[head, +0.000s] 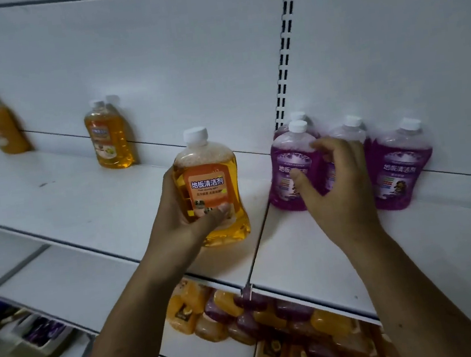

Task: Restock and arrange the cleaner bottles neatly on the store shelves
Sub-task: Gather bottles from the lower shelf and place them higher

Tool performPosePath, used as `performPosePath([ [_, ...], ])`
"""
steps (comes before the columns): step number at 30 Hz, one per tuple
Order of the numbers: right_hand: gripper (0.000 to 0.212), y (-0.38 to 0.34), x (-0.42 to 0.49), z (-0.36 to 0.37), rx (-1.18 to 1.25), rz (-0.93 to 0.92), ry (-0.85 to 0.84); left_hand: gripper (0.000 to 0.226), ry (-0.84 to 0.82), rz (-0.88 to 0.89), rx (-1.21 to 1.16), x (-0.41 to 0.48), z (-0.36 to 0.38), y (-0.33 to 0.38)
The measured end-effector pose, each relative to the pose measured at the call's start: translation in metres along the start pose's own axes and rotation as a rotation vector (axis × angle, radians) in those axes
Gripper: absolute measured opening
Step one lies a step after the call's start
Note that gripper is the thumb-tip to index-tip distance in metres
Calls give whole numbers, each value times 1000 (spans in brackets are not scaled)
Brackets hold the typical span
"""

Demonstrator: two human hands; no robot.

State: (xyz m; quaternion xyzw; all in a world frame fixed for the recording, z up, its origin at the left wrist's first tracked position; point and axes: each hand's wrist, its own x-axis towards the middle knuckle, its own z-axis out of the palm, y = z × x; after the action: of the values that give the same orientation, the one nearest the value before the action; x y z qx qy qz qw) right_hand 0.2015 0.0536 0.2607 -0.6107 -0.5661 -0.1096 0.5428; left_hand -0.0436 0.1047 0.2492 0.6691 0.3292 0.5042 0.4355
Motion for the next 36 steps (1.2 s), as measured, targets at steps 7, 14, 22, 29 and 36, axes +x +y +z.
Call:
performPosePath([
  [7,48,-41,-20,6,63,-62,-579,68,157,-76,-58,-39,-20,18],
  [14,62,-77,-54,30,11,-170,-819,80,332,-91,11,-73,-70,28],
  [22,62,-122,-50,81,-83,-240,-869,63,358,4,7,-32,-151,15],
  [29,62,-178,-37,167,-177,-183,-914,65,236,80,16,52,-222,-3],
  [36,59,-194,-33,235,-195,-150,-949,61,0,147,45,142,-262,-16],
])
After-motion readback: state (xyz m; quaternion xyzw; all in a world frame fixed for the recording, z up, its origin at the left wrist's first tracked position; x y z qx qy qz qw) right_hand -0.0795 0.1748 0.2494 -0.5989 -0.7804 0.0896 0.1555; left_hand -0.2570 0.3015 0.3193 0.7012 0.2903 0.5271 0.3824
